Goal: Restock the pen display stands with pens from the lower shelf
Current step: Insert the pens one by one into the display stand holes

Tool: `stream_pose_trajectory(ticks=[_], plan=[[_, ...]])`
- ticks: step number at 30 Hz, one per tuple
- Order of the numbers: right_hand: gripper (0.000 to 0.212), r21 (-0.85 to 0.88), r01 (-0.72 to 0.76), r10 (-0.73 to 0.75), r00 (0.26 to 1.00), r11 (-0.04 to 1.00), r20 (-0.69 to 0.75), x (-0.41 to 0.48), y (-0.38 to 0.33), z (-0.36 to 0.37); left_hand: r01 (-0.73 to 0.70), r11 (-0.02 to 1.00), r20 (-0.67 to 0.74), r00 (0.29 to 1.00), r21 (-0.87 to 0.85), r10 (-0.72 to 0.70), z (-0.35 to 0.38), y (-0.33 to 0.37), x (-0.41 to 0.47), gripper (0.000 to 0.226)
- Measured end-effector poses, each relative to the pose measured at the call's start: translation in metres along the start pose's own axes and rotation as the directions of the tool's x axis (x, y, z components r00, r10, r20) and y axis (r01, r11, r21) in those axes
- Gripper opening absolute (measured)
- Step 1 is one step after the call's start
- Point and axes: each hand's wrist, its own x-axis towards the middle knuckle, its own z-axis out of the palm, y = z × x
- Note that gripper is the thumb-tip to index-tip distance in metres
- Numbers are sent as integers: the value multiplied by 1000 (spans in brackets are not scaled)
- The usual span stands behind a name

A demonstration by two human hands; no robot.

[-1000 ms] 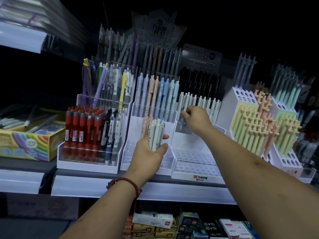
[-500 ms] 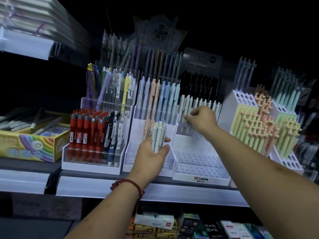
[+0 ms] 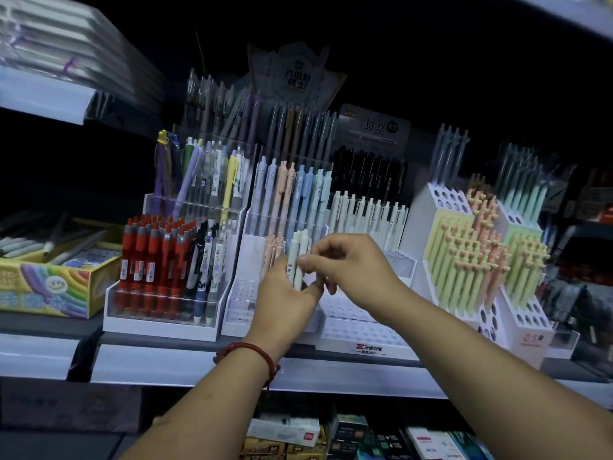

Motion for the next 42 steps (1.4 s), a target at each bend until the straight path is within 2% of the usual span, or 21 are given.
stream_pose_trajectory(ticks=[3,5,8,10,17,24,27,35,40,42], plan=[[8,255,-26,70,984,967,-164,11,-5,-17,29,1000,38,999,-4,-29,-2,-2,-3,23],[9,319,13,92,946,948,-311,25,-7,-34,59,998,51,997,-3,-59,-3,-8,-4,19],[9,237,52,74,866,970,-494,48,5,-55,102,993,79,992,-61,-97,-6,-13,-3,18],[10,126,38,39,832,991,-553,61,18,-63,121,989,101,989,-90,-112,-8,-14,-1,18],[12,-114,-5,-59,833,994,-550,88,43,-63,182,968,196,970,-173,-147,-16,-18,2,16],[14,-223,-131,26,907,966,-421,103,61,-53,172,968,214,968,-184,-131,-18,-18,1,17],[17,-297,-148,3,898,943,-440,112,64,-53,167,969,216,968,-181,-126,-18,-18,1,18],[31,-315,-205,53,901,927,-431,125,70,-55,170,966,237,964,-194,-122,-20,-20,0,17],[28,-289,-205,78,915,935,-396,116,71,-53,166,969,245,962,-185,-118,-20,-19,0,17],[22,-322,-179,26,904,930,-427,107,67,-49,161,972,245,963,-173,-116,-20,-19,0,16]])
